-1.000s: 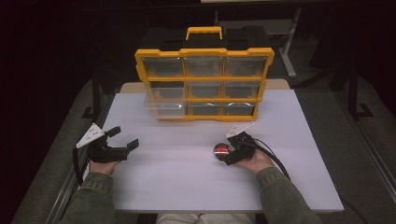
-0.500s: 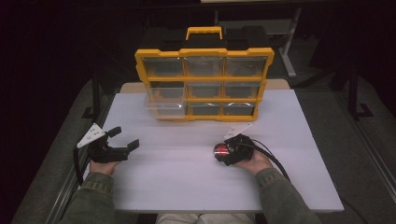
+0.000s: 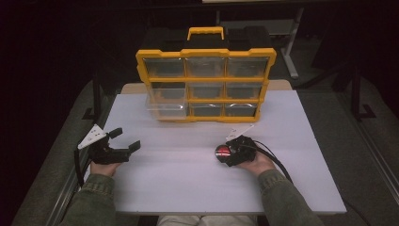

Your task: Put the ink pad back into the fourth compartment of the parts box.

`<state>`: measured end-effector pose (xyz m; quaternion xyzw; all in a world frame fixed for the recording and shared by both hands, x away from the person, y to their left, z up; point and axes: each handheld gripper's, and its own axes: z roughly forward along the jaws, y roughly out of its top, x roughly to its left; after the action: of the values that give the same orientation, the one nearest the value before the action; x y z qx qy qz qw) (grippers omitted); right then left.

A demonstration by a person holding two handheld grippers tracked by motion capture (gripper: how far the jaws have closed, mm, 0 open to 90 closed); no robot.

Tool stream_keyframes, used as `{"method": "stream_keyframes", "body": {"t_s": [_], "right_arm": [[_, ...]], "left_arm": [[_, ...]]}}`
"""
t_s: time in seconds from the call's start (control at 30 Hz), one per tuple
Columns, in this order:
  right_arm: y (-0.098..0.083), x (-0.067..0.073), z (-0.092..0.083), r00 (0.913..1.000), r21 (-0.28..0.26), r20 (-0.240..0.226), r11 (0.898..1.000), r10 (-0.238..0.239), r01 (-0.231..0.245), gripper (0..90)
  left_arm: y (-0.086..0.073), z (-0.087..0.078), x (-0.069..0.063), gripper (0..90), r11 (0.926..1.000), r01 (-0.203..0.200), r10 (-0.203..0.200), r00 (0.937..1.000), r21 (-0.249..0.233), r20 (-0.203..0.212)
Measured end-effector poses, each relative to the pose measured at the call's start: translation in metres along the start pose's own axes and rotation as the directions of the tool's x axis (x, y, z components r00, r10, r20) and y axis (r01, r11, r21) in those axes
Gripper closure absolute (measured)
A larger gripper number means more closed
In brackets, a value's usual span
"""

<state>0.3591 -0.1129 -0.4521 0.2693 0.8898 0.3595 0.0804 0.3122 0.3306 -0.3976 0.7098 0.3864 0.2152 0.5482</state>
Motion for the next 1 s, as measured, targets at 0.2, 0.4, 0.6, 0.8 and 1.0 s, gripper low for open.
{"method": "stream_keyframes", "body": {"t_s": [0.2, 0.4, 0.6, 0.8, 1.0], "right_arm": [[0.001, 0.001, 0.000, 0.9999, -0.002, -0.014, 1.000, 0.005, -0.005, 28.4], [0.004, 0.000, -0.008, 0.9996, -0.045, -0.023, 0.999, 0.017, -0.018, 28.4], [0.010, -0.001, -0.017, 0.9999, -0.048, -0.010, 0.999, -0.003, 0.002, 28.4], [0.015, -0.005, -0.028, 1.0000, -0.076, -0.009, 0.997, -0.001, 0.000, 28.4], [0.017, -0.006, -0.035, 0.9999, -0.086, -0.014, 0.996, 0.006, -0.008, 28.4]], "left_arm": [[0.000, 0.000, 0.000, 0.0, 1.0000, 0.003, -0.003, 1.0000, -0.002, 0.001], [0.000, 0.000, 0.000, 0.0, 1.0000, 0.001, -0.001, 1.0000, 0.000, 0.000], [0.000, 0.000, 0.000, 0.0, 1.0000, 0.001, -0.001, 1.0000, 0.000, -0.002], [0.000, 0.000, 0.000, 0.0, 1.0000, 0.002, -0.002, 1.0000, 0.000, -0.002], [0.000, 0.000, 0.000, 0.0, 1.0000, 0.004, -0.004, 1.0000, -0.001, -0.002]]}}
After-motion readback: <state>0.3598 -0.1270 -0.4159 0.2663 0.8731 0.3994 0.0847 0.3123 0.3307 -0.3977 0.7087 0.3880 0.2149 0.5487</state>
